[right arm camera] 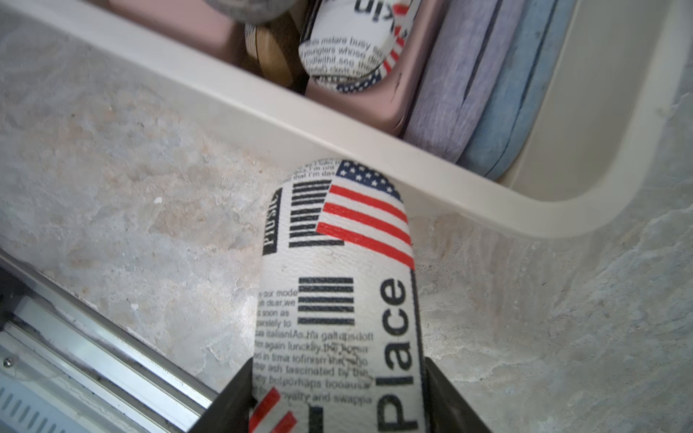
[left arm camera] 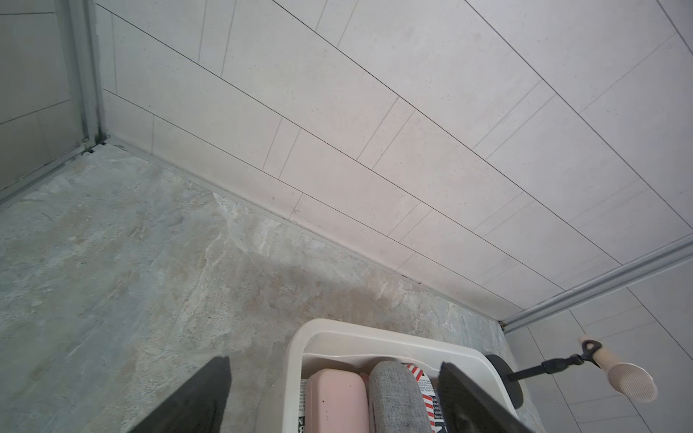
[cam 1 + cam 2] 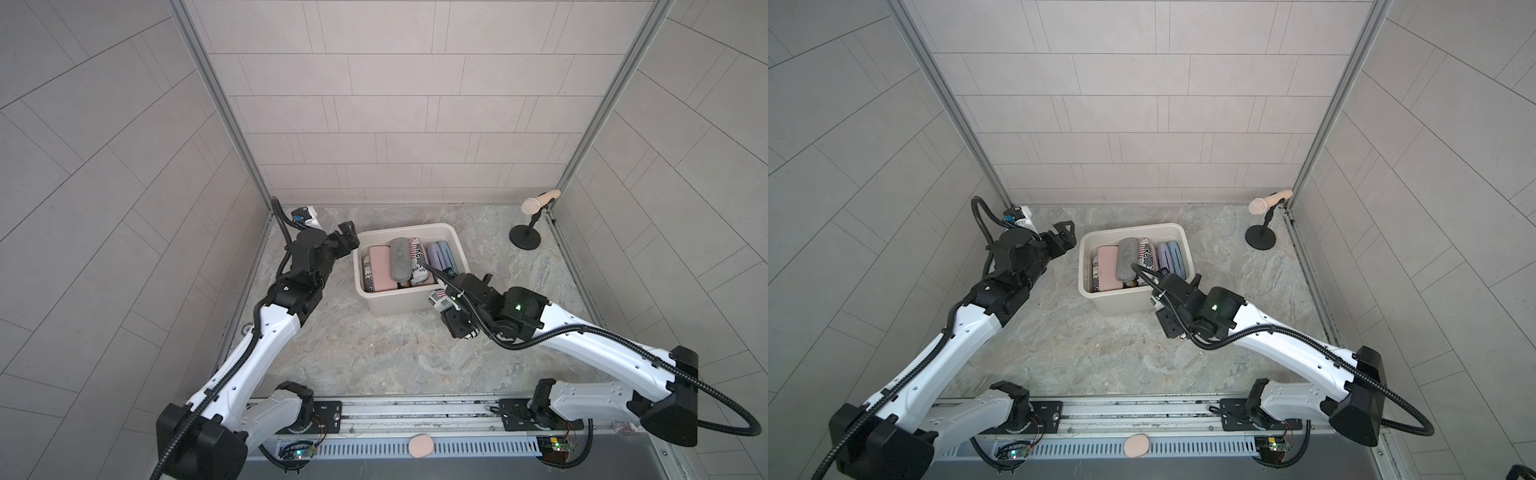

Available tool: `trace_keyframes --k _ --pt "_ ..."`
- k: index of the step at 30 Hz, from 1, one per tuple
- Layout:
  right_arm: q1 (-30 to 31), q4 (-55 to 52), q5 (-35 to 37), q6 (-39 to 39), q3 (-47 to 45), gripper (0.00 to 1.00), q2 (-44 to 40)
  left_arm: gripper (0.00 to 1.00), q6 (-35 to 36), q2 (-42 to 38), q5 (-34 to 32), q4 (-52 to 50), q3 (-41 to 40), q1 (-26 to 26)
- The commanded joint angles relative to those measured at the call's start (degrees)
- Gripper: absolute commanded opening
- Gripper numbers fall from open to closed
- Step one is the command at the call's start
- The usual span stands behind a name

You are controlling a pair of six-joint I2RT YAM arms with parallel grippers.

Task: Put the glasses cases into the storage boxes
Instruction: Adjust the storage box at the center of the board, then place the glasses case in the storage box.

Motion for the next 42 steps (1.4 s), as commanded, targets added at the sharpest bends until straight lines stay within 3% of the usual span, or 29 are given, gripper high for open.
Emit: trace_keyframes --k 1,6,10,18,27,42 --pt "-5.4 5.9 3.6 -1.6 4.7 0.53 2.8 0.94 -1.8 -0.3 -2.3 -0.7 -0.4 1.2" --pt "-8.5 9.7 -1.6 -0.7 7.7 0.51 6.2 0.94 -1.7 -0.2 -2.2 -0.9 -0.4 1.9" --pt "-8.5 5.4 -4.4 -0.4 9.3 0.50 8.5 0.94 -2.5 0.1 -0.5 -0.9 0.0 2.9" --pt "-8.1 6.8 -6.3 1.2 1.4 0.50 2.5 0.94 -3.5 0.4 1.4 -0.1 -0.4 3.4" --pt "-8.1 12.9 -5.4 -0.6 3.8 0.50 -2.3 0.94 -3.1 0.8 0.1 -0.3 -0.6 3.6" --pt "-7.0 20.7 -11.6 -3.1 21.3 0.50 19.1 0.94 -2.6 1.1 -0.3 -0.4 -0.6 3.6"
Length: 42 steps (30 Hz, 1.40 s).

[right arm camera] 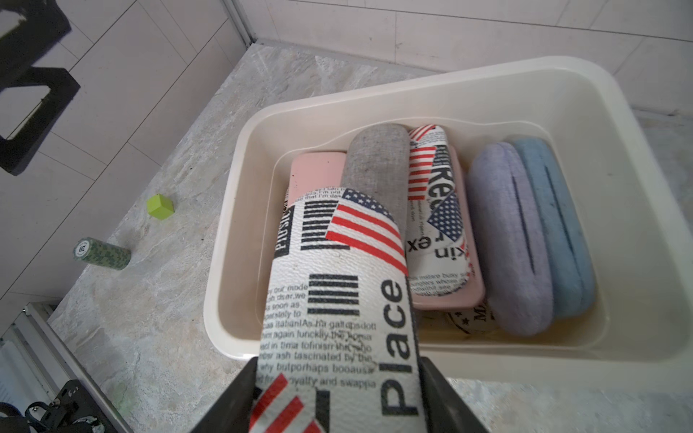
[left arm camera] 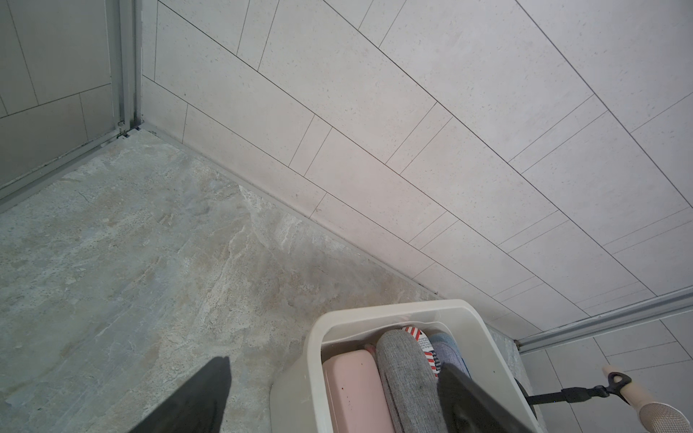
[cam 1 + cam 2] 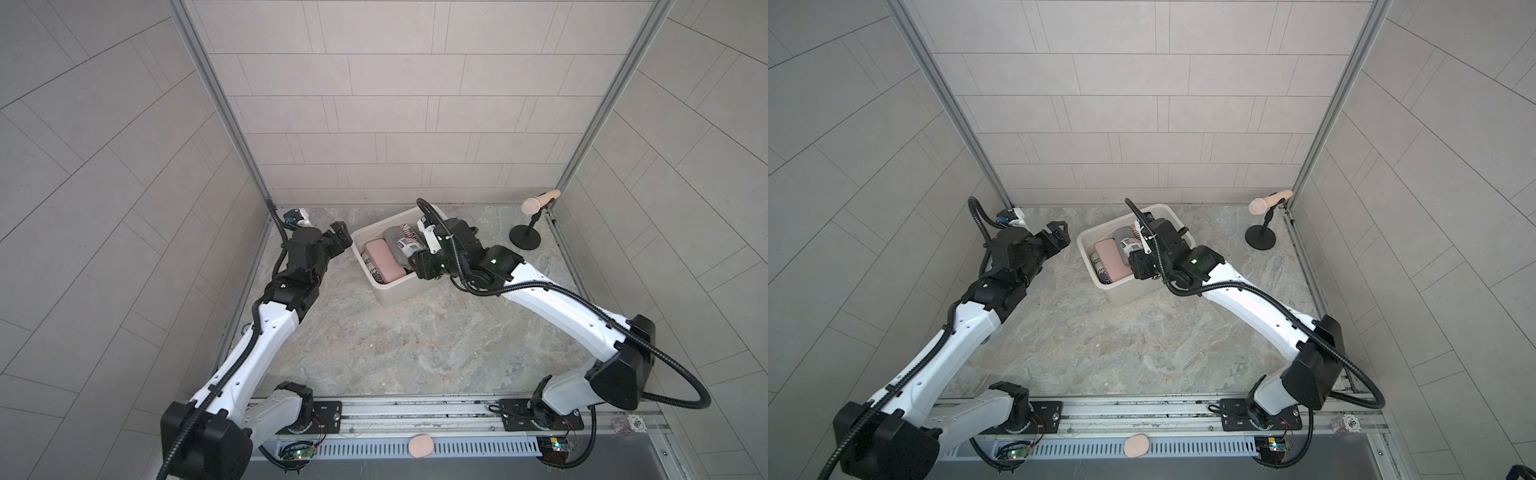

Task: Put the glasses cases into the storage boxes
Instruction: Place the glasses case in the storage box.

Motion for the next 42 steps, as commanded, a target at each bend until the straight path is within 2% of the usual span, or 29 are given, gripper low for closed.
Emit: trace_keyframes --k 1,7,17,20,24,27,29,37,42 --pt "1.0 2.9 -1.5 -1.4 3.8 0.50 2.9 0.94 -0.1 0.1 -1.2 0.8 -0.5 0.3" --pt "1.8 6.3 -1.7 -0.8 6.9 0.51 9.5 0.94 -0.4 0.5 -0.2 1.0 -0.5 0.5" --pt "1.8 4.4 -0.4 -2.1 14.9 0.55 18.7 0.94 -0.6 0.7 -0.1 1.0 -0.5 0.5" --pt "1.8 2.9 0.2 -2.7 17.6 0.59 21.1 0.94 -0.4 0.5 -0.4 1.0 -0.5 0.5" --pt "1.8 1.2 1.0 -3.2 19.7 0.72 22.9 0.94 -0.4 0.6 -0.4 0.9 -0.4 0.4" --pt "1.8 0.7 0.6 -3.5 20.0 0.81 22.7 0.94 -0.4 0.8 0.0 0.9 -0.3 0.5" --pt "2.0 0.5 0.7 -3.8 19.9 0.82 22.2 0.94 -0.4 0.9 0.1 1.0 -0.4 0.5" --pt "2.4 -1.5 2.5 -5.0 18.1 0.79 17.1 0.94 -0.8 2.2 1.8 0.9 0.2 0.9" --pt "2.4 -1.8 3.9 -5.7 13.3 0.78 11.6 0.93 -1.0 3.3 3.2 0.3 0.8 1.0"
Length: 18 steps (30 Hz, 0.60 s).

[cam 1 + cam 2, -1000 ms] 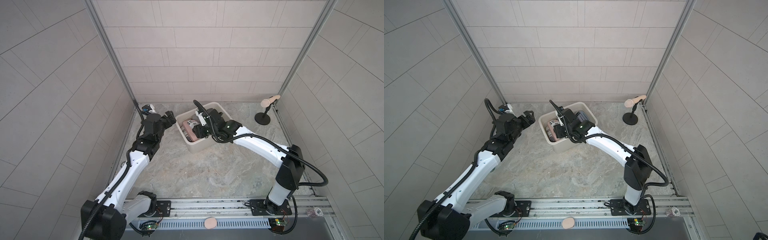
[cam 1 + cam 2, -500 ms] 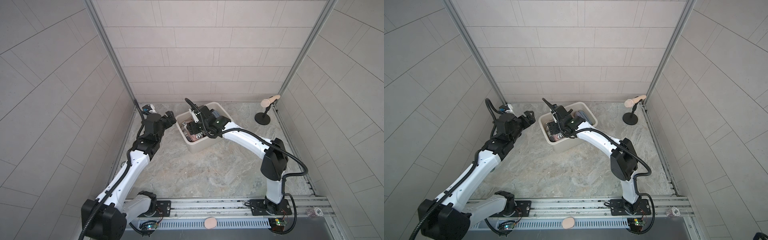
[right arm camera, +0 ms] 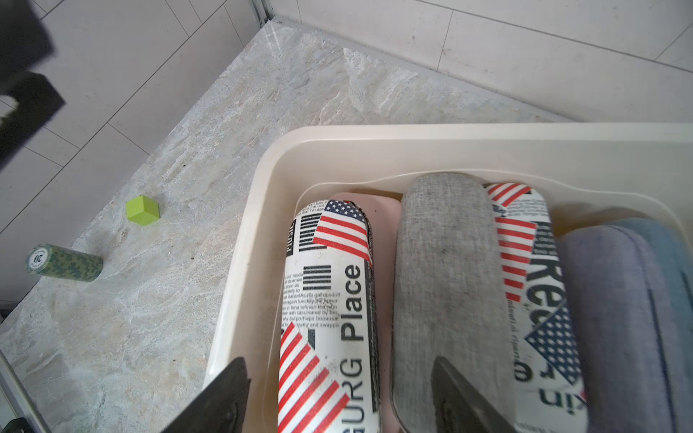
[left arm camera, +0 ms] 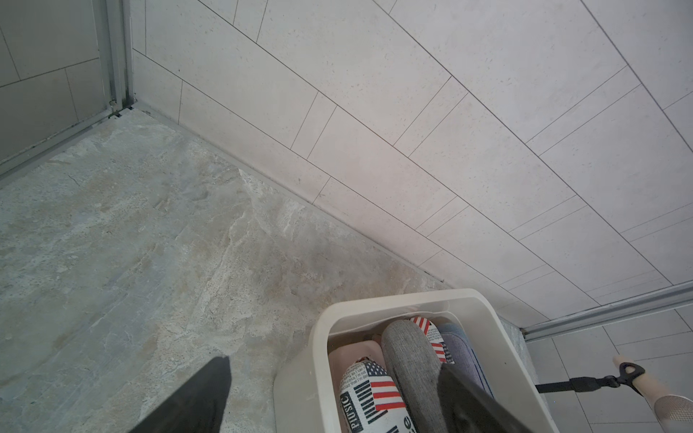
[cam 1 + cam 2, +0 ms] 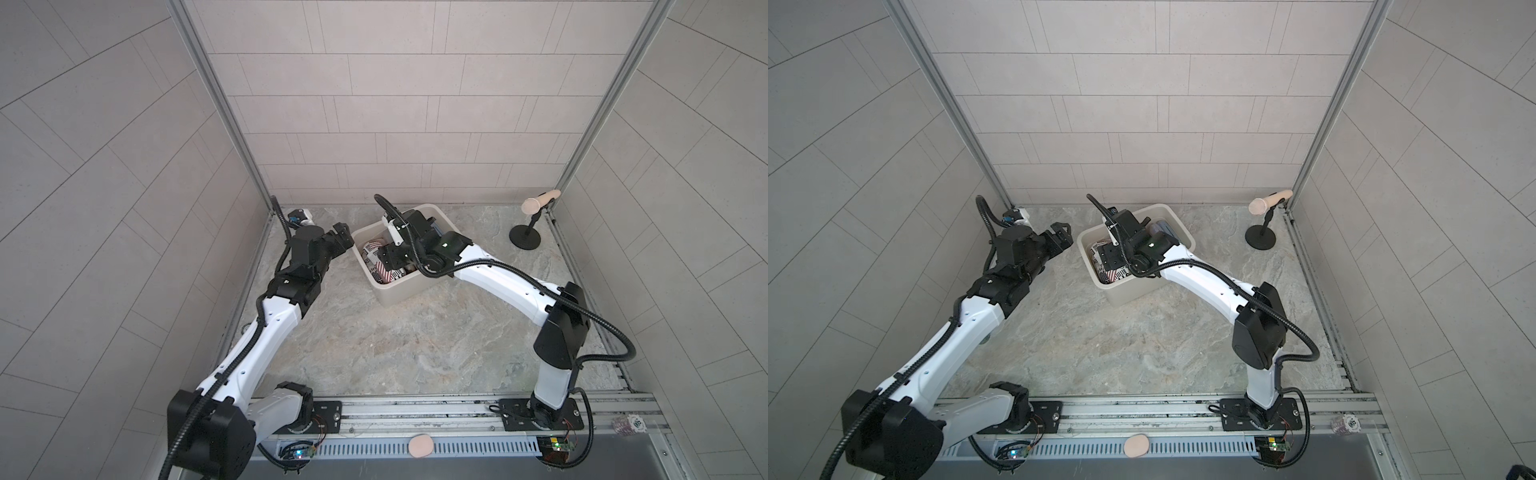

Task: Put the glasses cases into the storage boxes
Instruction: Place the glasses case in the storage box.

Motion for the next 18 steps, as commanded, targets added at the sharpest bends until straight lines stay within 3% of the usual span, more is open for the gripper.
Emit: trace_keyframes --k 1,6,11,18 --pt "0.3 -1.5 2.6 -1.4 -2.8 0.78 -6.2 0.93 -0.8 0.4 0.8 0.2 1.0 0.4" --pt "0.3 -1.7 5.5 -2.4 -9.2 0.79 -14.9 0.93 -0.6 0.3 0.3 0.0 1.0 0.4" --pt "0.2 -1.9 12.8 -1.1 -17.3 0.81 -25.8 0.92 -0.7 1.1 1.5 0.3 1.1 0.4" --pt "0.1 6.1 14.2 -0.5 -33.4 0.83 -39.1 0.89 0.4 4.8 7.8 -0.8 4.9 1.1"
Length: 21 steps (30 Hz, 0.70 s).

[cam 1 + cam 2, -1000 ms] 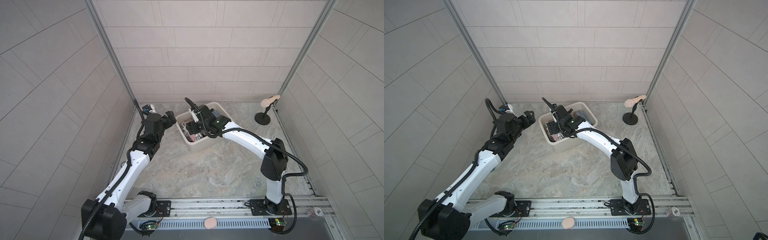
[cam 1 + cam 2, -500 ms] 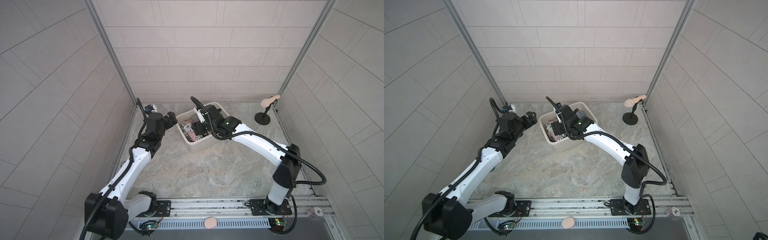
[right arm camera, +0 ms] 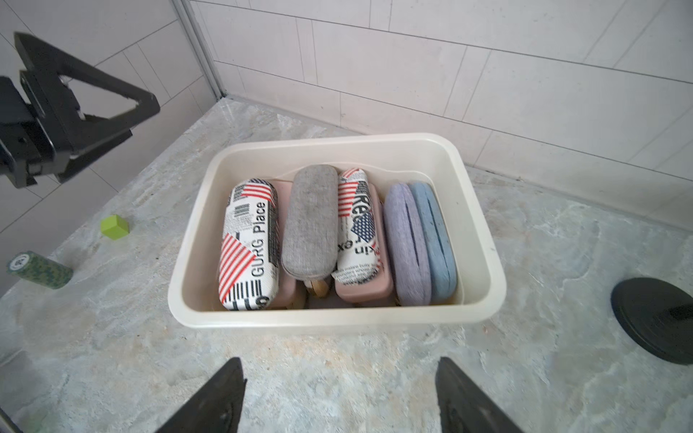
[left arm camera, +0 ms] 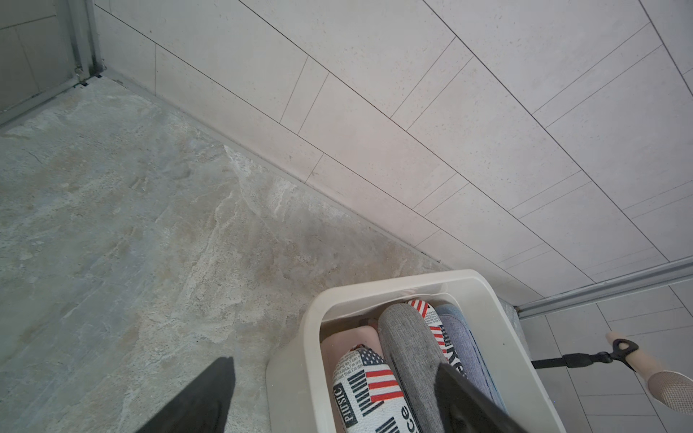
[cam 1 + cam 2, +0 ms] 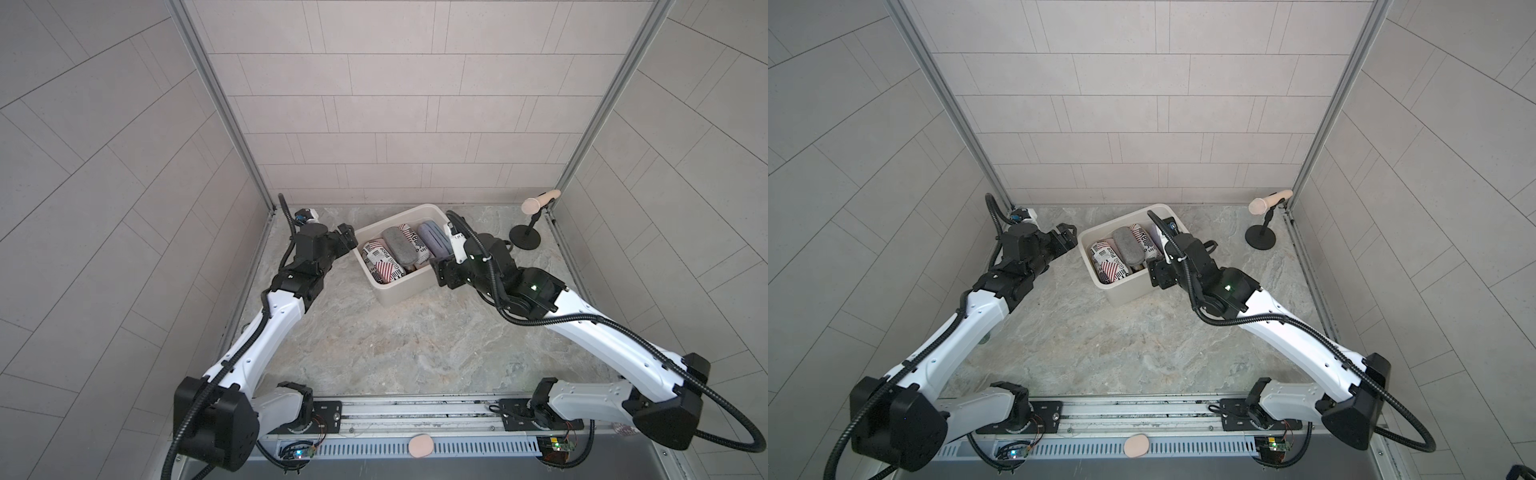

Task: Put the glasses cases into the storage boxes
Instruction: Place the glasses case in the storage box, then reset both arms

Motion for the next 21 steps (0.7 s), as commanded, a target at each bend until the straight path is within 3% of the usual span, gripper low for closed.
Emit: trace_keyframes --k 1,5,6,7,13,15,19,21 --pt "0.0 4.2 1.4 0.1 -4.7 0.83 -4.1 0.89 0.7 1.7 3.9 -2.0 4.4 0.7" --pt "0.3 6.2 -1.1 -0.4 -4.6 0.83 -8.0 0.88 4.7 2.6 5.3 -5.6 6.8 0.6" --pt "0.3 5.9 -1.0 1.0 -4.2 0.98 -8.8 0.88 5.1 2.5 4.9 -5.6 6.7 0.5" --pt "0.4 6.8 -0.9 2.2 -4.7 1.00 -9.6 0.88 5.4 2.5 4.6 -5.7 6.8 0.6" --pt "0.4 9.4 2.2 2.2 -8.9 1.00 -15.3 0.89 6.9 2.9 5.5 -9.5 10.2 0.6" --pt "0.4 10.0 4.5 1.4 -10.8 1.00 -17.5 1.00 7.9 3.3 4.2 -12.5 12.5 0.6" --pt "-0.3 11.6 10.1 0.5 -14.8 1.00 -19.1 1.00 10.3 3.3 0.7 -15.8 15.4 0.5" --pt "-2.0 10.1 9.4 -0.8 -15.4 1.00 -19.6 1.00 10.8 3.0 -1.6 -17.7 16.3 0.6"
